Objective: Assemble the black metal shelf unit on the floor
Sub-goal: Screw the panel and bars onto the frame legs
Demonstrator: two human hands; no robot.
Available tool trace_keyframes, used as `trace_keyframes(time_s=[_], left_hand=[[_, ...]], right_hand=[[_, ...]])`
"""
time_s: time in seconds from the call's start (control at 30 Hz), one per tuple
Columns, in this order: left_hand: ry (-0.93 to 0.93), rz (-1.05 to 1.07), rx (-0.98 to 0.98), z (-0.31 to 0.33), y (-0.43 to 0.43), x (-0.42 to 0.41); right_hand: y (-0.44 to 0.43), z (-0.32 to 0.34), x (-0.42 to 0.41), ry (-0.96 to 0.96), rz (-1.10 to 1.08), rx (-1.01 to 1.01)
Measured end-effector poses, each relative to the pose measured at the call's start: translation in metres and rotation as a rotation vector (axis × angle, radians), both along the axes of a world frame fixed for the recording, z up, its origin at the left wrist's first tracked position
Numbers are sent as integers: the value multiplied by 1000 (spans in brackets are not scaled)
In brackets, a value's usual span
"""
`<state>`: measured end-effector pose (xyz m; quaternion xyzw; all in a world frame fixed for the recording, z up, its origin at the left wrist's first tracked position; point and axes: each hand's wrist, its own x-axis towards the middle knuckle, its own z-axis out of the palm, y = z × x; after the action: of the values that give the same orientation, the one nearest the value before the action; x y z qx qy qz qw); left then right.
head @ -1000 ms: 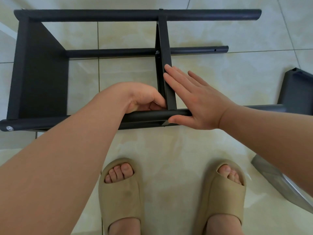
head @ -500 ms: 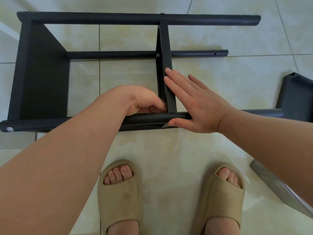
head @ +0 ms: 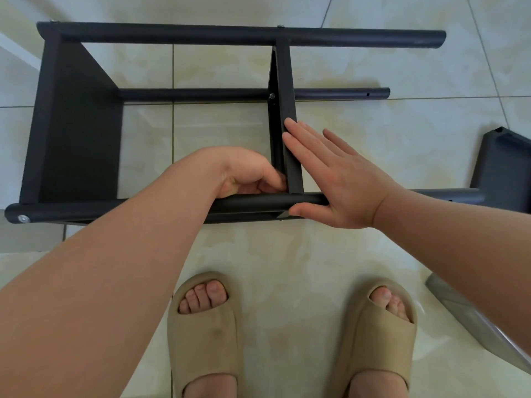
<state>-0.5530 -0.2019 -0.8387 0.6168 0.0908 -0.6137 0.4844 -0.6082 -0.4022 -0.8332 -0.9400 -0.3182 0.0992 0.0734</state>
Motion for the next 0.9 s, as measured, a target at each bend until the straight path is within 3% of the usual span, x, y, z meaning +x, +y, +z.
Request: trace_keyframes(time_s=[0.3, 0.53, 0.73, 0.9], left_hand=[[-113, -21, 61, -2, -4, -2], [6, 6, 17, 0, 0, -2], [-104, -11, 53, -2, -4, -1], [-24, 11, 6, 0, 0, -1]], right_hand=[[0, 0, 0, 3, -4, -5], [1, 0, 0, 5, -6, -11], [1, 1, 0, 4, -4, -21], [0, 0, 0, -5, -3, -21]])
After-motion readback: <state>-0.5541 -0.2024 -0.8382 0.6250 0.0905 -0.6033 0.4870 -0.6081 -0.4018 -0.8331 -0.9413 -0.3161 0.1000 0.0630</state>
